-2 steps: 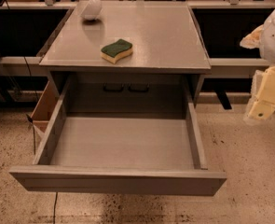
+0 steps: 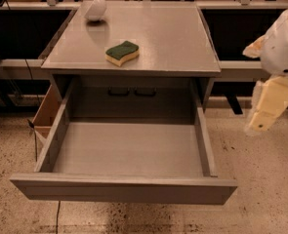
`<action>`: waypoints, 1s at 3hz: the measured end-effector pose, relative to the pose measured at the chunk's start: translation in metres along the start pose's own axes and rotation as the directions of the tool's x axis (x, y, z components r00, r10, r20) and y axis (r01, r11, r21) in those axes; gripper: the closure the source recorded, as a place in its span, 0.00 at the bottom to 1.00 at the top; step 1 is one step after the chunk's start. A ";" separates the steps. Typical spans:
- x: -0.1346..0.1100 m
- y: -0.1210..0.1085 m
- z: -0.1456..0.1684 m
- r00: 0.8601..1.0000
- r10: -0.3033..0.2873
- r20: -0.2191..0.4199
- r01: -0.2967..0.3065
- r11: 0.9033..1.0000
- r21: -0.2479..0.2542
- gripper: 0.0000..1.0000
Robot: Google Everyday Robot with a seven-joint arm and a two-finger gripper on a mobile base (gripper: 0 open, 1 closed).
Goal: Close top drawer
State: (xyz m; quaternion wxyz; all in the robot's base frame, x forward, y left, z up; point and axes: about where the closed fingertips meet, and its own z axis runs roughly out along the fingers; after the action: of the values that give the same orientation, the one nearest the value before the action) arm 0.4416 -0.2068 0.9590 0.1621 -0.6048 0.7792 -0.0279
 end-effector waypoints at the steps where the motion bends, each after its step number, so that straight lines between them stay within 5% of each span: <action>1: -0.019 0.014 0.067 0.999 -0.013 0.042 0.015 0.999 -0.039 0.00; 3: -0.048 0.056 0.182 0.996 -0.033 0.078 0.047 0.982 -0.183 0.00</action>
Offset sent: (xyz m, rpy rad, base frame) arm 0.0195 0.1034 -0.2169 0.1209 0.1803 0.1195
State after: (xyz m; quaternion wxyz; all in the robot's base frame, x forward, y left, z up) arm 0.4518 -0.1182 0.7841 0.1338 -0.6332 0.7597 0.0636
